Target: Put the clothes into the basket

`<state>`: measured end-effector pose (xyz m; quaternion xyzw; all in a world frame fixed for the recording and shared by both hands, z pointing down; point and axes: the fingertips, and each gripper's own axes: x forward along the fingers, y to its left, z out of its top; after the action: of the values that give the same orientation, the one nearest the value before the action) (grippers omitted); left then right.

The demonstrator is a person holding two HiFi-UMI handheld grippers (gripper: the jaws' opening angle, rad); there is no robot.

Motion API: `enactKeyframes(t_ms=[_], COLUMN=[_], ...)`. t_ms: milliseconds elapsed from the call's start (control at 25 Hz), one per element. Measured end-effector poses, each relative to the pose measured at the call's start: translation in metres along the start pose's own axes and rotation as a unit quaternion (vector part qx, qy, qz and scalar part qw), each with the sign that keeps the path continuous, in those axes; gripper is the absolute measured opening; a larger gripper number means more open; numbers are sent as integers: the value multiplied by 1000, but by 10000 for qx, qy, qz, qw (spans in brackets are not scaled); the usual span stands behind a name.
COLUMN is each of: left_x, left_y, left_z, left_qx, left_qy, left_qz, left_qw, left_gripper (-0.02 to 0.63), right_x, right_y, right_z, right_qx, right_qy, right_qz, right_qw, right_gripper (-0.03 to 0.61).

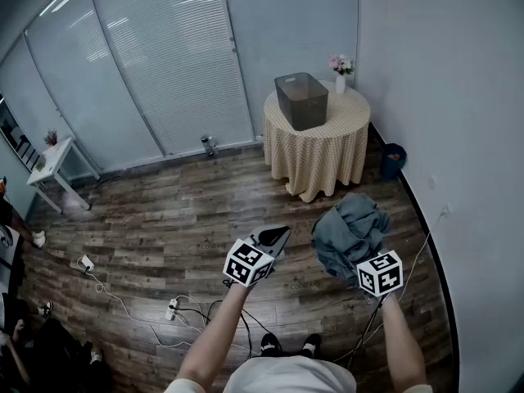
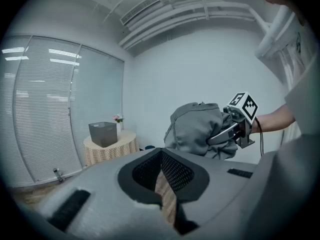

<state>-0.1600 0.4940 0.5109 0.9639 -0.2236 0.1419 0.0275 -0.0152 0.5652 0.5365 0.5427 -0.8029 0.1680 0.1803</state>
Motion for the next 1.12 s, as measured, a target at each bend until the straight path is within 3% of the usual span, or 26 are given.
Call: enactKeyframes(t_ms=[440, 600, 840, 1120], left_x=[35, 50, 89, 176], left_y=[5, 26, 89, 203], left_z=[4, -2, -7, 9], left_qx=[-59, -135, -218, -38], left_qy=[-70, -78, -124, -182], left_qz=[240, 307, 439, 384], left_qw=[9997, 9994, 9987, 9991], left_gripper=[12, 12, 12, 12], right_x=[14, 33, 87, 190], right_y=[-39, -50, -92, -165], right_z=[0, 15, 46, 99], right_qx=[-181, -8, -180, -254], right_qy=[76, -148, -280, -531], right_qz=[160, 248, 204, 2], right_qw=[9997, 9996, 9992, 9983], right_gripper=[201, 202, 201, 201])
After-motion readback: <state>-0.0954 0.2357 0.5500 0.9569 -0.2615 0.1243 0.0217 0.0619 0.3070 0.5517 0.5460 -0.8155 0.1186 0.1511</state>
